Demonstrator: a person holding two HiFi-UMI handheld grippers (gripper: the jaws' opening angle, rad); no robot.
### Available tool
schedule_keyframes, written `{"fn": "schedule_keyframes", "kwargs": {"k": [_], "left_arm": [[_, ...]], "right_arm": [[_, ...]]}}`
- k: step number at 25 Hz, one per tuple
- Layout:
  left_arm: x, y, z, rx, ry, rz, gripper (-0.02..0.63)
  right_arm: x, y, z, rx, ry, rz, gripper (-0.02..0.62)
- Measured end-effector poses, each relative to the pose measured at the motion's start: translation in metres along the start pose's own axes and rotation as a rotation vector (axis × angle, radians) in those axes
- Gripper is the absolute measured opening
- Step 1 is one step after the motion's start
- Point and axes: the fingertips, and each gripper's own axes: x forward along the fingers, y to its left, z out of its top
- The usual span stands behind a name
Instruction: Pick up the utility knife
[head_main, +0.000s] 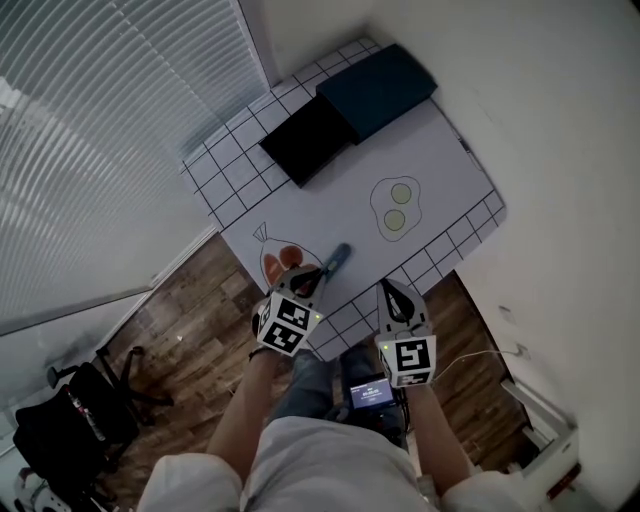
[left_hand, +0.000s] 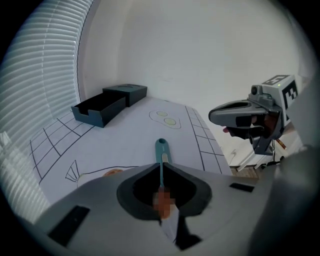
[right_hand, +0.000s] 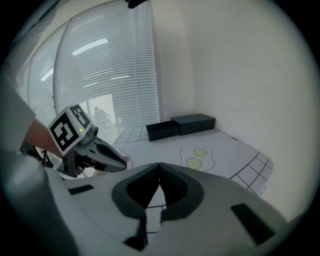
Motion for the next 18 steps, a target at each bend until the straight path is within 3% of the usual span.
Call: {"fn": "schedule_keyframes", "kwargs": {"k": [2,5,11,15,16,17,18], "left_arm": [[0.002,-0.001,0.0,-0.005,0.005,-0.014,0.012],[0.007,-0.003,-0.003,-0.032,0.017,-0.039,0.09],[0.017,-0.009,-0.011,-0.082,0.068,-0.058,0.158],[0.021,-0.01,-0.012,-0.045,0.085,-0.027,0.153],[0.021,-0.012,-0.013,-0.033,0.095,-0.035,0.139],[0.021,-0.015,-0.013,-0.017,0.109,-0.045,0.08],[0.021,-0.018,-0.014,0.001,0.121,-0.05,0.077]], "right_arm": [[0.001,0.0,-0.004,0.009,0.009,-0.006,0.006],[0.001,0.0,-0.007,0.016,0.019,-0.008,0.006],[0.001,0.006,-0.008,0.013,0.025,0.007,0.006],[0.001,0.012,-0.015,0.014,0.027,0.018,0.006],[0.0,0.013,-0.015,0.014,0.03,0.022,0.006],[0.0,0.015,-0.014,0.014,0.033,0.025,0.006],[-0.001,0.016,-0.014,0.017,0.035,0.026,0.006]]}}
